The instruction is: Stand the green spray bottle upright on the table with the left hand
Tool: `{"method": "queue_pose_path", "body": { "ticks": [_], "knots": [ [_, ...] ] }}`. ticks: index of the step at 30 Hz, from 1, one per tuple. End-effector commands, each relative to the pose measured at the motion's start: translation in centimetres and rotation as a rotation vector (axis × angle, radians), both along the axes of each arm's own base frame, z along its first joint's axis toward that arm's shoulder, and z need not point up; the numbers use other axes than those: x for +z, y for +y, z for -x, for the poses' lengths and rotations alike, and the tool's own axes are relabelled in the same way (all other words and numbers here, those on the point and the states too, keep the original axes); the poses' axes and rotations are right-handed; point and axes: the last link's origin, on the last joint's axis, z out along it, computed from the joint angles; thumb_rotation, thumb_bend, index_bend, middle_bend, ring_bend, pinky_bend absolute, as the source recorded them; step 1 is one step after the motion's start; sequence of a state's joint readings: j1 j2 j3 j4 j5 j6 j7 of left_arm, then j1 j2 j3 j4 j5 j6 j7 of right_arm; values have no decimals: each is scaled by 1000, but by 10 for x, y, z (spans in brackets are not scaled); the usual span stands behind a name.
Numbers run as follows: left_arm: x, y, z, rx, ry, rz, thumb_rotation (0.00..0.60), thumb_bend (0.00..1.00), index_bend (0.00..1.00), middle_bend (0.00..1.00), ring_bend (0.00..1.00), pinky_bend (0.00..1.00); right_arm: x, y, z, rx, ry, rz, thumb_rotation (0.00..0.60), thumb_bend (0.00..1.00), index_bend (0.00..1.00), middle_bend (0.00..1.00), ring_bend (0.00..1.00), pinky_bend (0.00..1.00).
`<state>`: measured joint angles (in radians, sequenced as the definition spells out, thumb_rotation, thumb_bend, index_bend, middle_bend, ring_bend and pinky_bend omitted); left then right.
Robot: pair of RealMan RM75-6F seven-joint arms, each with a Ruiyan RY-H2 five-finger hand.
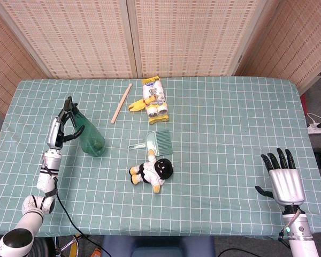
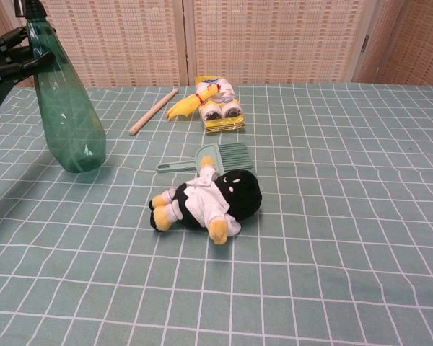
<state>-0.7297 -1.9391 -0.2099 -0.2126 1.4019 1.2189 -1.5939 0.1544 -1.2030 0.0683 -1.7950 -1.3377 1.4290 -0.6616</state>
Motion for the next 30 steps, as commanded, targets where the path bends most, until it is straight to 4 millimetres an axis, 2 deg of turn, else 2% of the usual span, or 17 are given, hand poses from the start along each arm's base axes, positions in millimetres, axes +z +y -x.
{"method": "queue_pose_path", "body": {
  "ticks": [1,5,7,15,24,30],
  "knots": [
    [1,-1,0,-10,-1,3,600,201,133,378,283,175,0,0,0,2,-2,1,600,0,180,177,0,47],
    [2,-7,-1,-54,0,11,600,187,22,321,244,173,0,0,0,6,-7,3,600,0,180,177,0,48],
    [2,-11,-1,-81,3,17,600,181,0,297,226,172,0,0,0,9,-10,4,600,0,180,177,0,47],
    [5,-18,-1,-132,17,35,600,166,0,259,195,168,1,-1,1,29,-22,8,600,0,180,179,0,48],
    [6,-21,11,-107,68,80,600,166,0,230,174,169,1,-2,1,47,-38,3,600,0,180,180,0,48],
    [25,-35,36,-90,135,97,600,166,0,209,155,169,1,-3,0,62,-63,6,600,0,179,180,0,48]
  ]
}}
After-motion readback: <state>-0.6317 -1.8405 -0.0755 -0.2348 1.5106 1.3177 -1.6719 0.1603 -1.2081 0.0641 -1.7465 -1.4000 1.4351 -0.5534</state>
